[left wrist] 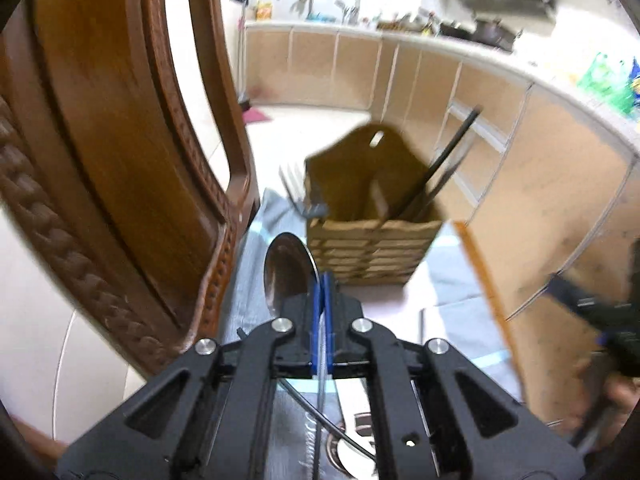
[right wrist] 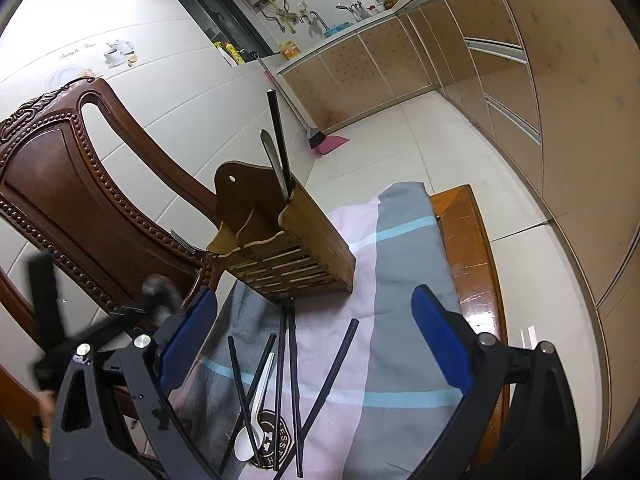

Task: Organize utensils
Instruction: 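Carry the silver spoon above the wooden holder and open the left gripper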

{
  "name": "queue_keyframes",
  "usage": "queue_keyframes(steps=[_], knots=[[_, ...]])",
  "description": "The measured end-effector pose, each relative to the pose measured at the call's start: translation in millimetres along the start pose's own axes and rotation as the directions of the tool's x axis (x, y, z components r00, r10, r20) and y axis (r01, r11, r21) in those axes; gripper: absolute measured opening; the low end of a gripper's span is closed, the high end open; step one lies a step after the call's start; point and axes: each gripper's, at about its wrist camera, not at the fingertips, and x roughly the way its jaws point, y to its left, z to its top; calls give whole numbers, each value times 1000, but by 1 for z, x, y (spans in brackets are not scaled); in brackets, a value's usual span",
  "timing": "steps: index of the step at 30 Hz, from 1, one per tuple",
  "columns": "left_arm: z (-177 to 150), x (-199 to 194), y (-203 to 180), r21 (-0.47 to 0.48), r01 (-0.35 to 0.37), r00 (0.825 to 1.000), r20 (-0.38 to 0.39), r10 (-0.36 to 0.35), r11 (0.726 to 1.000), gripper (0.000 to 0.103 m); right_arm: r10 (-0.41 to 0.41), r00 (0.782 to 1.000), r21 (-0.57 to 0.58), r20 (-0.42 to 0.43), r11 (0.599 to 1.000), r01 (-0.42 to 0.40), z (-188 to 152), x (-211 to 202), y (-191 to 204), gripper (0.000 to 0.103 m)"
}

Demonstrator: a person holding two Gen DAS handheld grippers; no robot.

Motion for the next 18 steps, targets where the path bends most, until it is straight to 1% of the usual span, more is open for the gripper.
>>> queue_keyframes(steps=[3,4,5,7,9,11,14,15,17,18], knots=[[14,-42,-8,19,41,998,49,-41,999,1,-7,1000,5,-2,1000,7,-1,0,-2,95],[20,-45,-11,27,48,997,59,-49,999,1,-9,1000,7,-1,1000,9,-1,0,-3,95],[24,-56,-14,37,55,996,73,-58,998,1,-11,1000,9,0,1000,11,-2,0,-4,95],[32,-81,-16,35,83,991,101,-86,996,1,-15,1000,13,0,1000,15,-2,-1,-5,95],[44,-99,-19,23,123,983,136,-125,992,1,-17,1000,17,-2,1000,17,-2,0,-7,95],[61,-113,-18,11,157,970,187,-156,988,1,-18,1000,20,-5,1000,18,-2,0,-8,95],[85,-118,-13,-34,248,939,255,-231,968,1,-21,1000,22,-7,1000,21,-2,0,-9,95],[94,-115,-11,-49,273,929,272,-251,961,1,-21,1000,22,-8,1000,22,-2,0,-9,95],[107,-102,-9,-75,306,918,289,-273,949,1,-23,1000,24,-10,999,23,-2,1,-10,95],[115,-98,-9,-80,321,907,313,-282,944,1,-23,1000,25,-10,999,24,-3,1,-11,95]])
